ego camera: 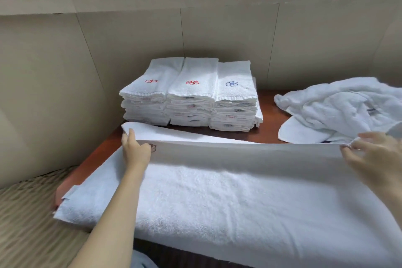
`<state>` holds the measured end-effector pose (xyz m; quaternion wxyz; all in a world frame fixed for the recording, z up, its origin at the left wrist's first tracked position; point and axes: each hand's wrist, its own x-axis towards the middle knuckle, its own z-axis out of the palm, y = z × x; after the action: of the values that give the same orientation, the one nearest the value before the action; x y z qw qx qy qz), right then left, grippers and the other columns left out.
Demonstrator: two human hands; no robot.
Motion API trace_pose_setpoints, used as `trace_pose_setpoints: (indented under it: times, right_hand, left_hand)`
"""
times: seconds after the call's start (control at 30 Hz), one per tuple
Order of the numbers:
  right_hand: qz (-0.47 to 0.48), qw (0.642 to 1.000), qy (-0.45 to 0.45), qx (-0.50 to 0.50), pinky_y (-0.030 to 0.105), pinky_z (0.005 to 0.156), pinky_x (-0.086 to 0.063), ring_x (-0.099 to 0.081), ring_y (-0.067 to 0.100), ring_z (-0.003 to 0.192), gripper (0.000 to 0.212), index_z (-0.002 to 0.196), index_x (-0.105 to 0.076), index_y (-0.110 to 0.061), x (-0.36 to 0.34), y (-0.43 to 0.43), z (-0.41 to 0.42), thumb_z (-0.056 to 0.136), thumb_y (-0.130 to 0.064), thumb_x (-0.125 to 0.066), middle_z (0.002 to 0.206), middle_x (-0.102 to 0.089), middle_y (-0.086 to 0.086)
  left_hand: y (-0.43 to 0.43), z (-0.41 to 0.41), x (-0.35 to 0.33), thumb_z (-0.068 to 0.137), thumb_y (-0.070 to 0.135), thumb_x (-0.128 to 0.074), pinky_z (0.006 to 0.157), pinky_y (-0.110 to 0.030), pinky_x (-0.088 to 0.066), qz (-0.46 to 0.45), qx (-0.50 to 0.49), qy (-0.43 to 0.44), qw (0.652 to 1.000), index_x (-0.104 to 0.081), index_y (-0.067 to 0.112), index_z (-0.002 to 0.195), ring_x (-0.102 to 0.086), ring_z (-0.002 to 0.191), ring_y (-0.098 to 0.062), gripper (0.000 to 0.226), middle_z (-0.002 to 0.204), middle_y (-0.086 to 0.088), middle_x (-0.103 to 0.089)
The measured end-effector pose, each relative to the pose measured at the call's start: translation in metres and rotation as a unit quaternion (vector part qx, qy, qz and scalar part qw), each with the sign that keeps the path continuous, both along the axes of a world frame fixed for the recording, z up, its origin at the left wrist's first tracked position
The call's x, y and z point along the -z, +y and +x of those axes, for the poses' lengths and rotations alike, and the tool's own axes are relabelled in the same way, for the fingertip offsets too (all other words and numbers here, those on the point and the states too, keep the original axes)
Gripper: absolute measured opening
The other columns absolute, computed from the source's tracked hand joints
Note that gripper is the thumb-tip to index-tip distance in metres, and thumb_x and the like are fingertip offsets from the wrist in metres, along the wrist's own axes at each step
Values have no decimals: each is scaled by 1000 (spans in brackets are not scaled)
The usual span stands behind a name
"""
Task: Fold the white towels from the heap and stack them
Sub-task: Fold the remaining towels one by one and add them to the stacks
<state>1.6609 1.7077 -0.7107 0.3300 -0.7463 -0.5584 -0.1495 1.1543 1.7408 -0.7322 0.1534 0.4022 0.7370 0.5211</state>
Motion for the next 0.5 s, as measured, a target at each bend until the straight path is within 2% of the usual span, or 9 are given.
trace_pose_setpoints:
  times: [0.07, 0.17, 0.2, 0.27, 0.33, 0.37, 0.43, 0.5]
  right_hand:
    - [-33, 999, -12, -20, 53, 91, -42, -54, 39, 99, 33, 47, -54, -23, -3, -6, 1, 76, -16, -70, 89, -64, 14]
    - [-146, 989, -8, -1, 35, 66, -43, -55, 35, 73, 30, 43, -56, -18, -13, -18, -1, 71, -28, -57, 62, -56, 6]
    - [-191, 981, 32, 4, 33, 63, -41, -54, 32, 69, 33, 45, -58, -14, -15, -19, -2, 69, -34, -48, 59, -57, 5]
    - [-246, 962, 117, 10, 33, 71, -44, -57, 28, 68, 43, 48, -63, -11, -15, -17, -1, 75, -36, -39, 61, -64, 6]
    - [-268, 947, 175, 36, 36, 80, -47, -60, 29, 71, 50, 55, -67, -11, -10, -14, 3, 91, -33, -39, 67, -68, 9]
    - [-274, 944, 176, 49, 37, 80, -49, -61, 29, 72, 49, 59, -68, -10, -7, -14, 5, 93, -33, -40, 67, -68, 10]
    - [-270, 951, 137, 64, 34, 72, -51, -61, 27, 68, 37, 60, -66, -10, -4, -16, 10, 88, -26, -49, 58, -65, 9]
    - [-268, 954, 108, 75, 33, 66, -52, -62, 27, 62, 25, 53, -64, -11, -2, -19, 14, 78, -12, -57, 51, -63, 8]
  left_hand:
    - [-3, -3, 3, 87, -4, -41, 97, -32, -37, -2, -33, 3, 999, -26, 9, 150, -29, 139, -30, 66, 158, -8, -14]
    - [-6, -10, 6, 86, 1, -43, 90, -34, -40, -34, -65, -2, 997, -35, 5, 146, -43, 126, -35, 61, 152, -11, -26]
    - [-8, -13, 6, 86, 0, -42, 91, -35, -41, -48, -72, -14, 996, -37, 4, 145, -45, 125, -35, 60, 151, -11, -30]
    - [-9, -20, 2, 87, 0, -41, 93, -36, -42, -70, -84, -48, 993, -44, 2, 139, -47, 124, -36, 52, 146, -14, -40]
    - [-9, -27, -1, 93, 4, -39, 92, -39, -44, -93, -81, -61, 990, -52, -5, 130, -50, 121, -40, 40, 135, -22, -51]
    - [-9, -30, -1, 95, 5, -38, 96, -41, -44, -102, -74, -64, 990, -53, -7, 127, -50, 121, -41, 38, 131, -25, -53]
    - [-10, -33, -1, 95, 1, -37, 103, -42, -42, -102, -72, -54, 991, -53, -5, 129, -48, 124, -39, 38, 134, -22, -52]
    - [-15, -33, 0, 88, -5, -42, 99, -41, -44, -78, -100, -16, 992, -56, 0, 129, -50, 121, -38, 44, 136, -18, -52]
